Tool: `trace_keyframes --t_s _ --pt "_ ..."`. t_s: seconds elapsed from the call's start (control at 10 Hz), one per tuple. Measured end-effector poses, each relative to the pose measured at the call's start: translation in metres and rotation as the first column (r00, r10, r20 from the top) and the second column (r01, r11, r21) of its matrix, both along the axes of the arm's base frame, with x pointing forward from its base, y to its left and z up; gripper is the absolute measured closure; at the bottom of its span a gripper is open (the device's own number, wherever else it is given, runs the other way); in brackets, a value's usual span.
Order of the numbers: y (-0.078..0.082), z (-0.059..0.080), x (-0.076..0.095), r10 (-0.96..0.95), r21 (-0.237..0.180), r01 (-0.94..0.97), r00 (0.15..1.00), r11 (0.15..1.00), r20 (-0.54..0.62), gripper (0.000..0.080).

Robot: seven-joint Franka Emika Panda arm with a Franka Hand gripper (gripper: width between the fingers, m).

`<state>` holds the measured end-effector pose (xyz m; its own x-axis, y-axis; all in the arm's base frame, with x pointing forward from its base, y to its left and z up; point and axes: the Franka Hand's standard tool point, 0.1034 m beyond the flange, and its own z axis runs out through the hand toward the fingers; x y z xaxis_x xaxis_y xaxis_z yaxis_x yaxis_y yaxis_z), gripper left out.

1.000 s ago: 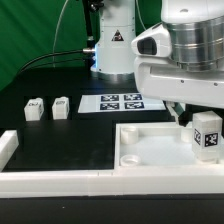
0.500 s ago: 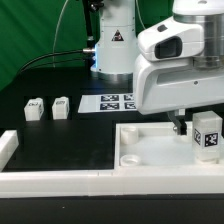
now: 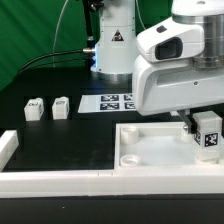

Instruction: Assemble one leg

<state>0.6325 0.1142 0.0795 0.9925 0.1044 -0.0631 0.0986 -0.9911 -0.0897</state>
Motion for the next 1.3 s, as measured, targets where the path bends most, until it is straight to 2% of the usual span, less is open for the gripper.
trace_keyframes --t_s 0.1,0.5,0.7,1.0,1.3 --pt "-0.0003 0.0000 0.0001 0.000 0.000 0.000 1.000 1.000 0.000 0.0509" --pt "-0.0005 0.0000 0.0001 -0.082 -0.006 0.082 0.997 0.997 -0.006 0.0509" --pt "-0.0010 -0.0001 0.0003 -0.257 -0.020 0.256 0.966 0.966 -0.019 0.0509" --pt "-0.0028 -0.0012 0.0006 -0.530 -0.039 0.529 0.847 0.848 -0.035 0.0508" --pt "-0.0047 -0.0016 0.0010 -0.809 -0.078 0.806 0.586 0.587 -0.043 0.0508"
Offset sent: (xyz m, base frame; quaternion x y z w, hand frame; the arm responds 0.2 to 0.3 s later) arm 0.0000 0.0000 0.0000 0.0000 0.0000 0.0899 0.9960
